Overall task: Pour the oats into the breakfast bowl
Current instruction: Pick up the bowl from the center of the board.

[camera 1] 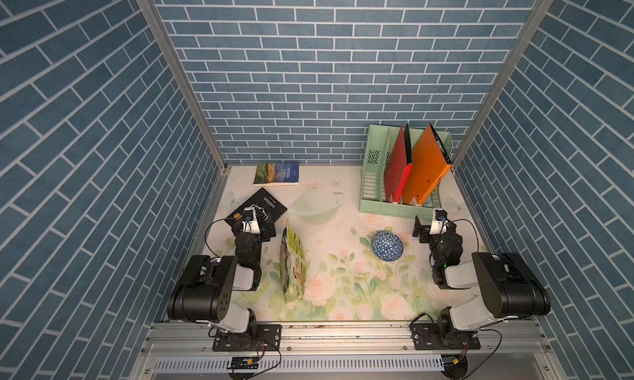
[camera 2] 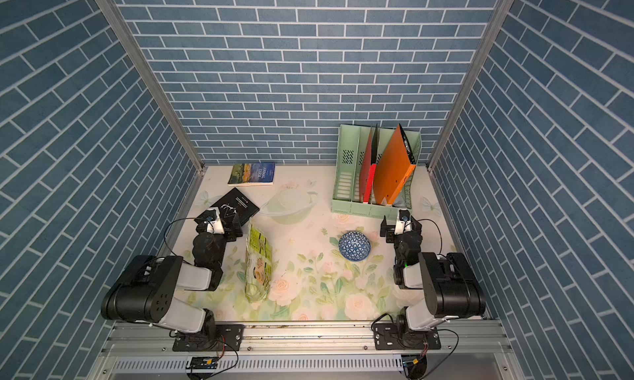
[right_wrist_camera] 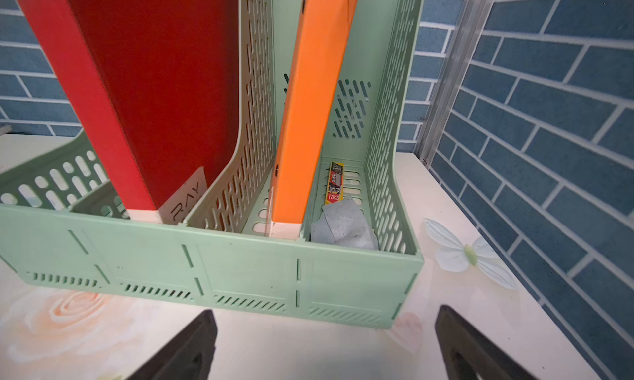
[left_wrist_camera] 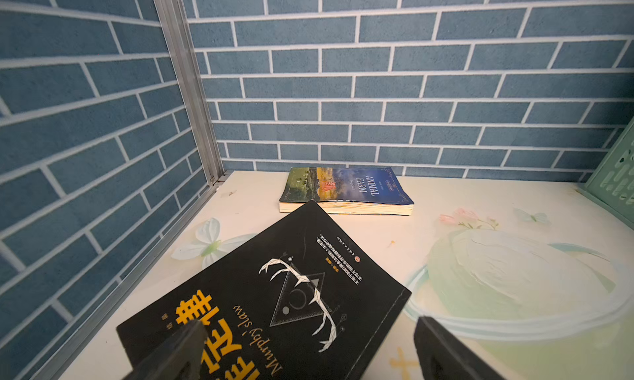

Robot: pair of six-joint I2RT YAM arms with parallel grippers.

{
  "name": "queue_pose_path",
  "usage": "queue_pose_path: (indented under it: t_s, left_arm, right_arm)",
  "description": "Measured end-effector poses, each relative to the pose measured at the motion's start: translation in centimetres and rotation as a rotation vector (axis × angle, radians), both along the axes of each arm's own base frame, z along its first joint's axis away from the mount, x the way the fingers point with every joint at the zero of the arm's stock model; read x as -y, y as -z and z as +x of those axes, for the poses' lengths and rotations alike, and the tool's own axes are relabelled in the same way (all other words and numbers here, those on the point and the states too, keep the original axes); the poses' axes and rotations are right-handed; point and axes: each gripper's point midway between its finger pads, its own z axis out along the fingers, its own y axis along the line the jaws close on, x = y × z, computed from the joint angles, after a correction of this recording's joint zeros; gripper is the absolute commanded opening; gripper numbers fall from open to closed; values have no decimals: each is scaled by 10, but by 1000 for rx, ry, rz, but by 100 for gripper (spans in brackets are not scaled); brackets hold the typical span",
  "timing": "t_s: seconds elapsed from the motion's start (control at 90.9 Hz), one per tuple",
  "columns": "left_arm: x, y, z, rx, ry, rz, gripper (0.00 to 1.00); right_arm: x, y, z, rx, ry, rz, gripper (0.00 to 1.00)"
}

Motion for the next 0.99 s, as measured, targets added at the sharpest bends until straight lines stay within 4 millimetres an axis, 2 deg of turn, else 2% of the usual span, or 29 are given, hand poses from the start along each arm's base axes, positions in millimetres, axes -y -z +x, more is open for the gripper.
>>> queue_pose_path:
  t_s: [0.583,0.66,0.715,0.759,0.858,0.902,0.99]
  left_arm:
    - [1,0,0,-3,6,0,100]
    - [-1,0,0,-30,-18,2,100]
    - [-5,-15,7,-41,-53,-16,100]
    - [-7,-37,17,-27,-75,-32,100]
    - [-9,-106,35,50,-93,-78,100]
    - [-10,-131,32,85,-102,-125,100]
    - [-14,-161,20,91,-127,-228,100]
  right_arm:
    - [-4,1,0,-11,-25,-5,100]
    - [-7,-7,4,-39,-38,-3,100]
    - [-7,-26,12,-37,-34,5,100]
    - [-7,-47,18,-15,-27,14,100]
    - [1,-90,17,32,25,91,100]
    - [8,-97,12,13,79,157,100]
    - [23,-103,6,-62,179,274,100]
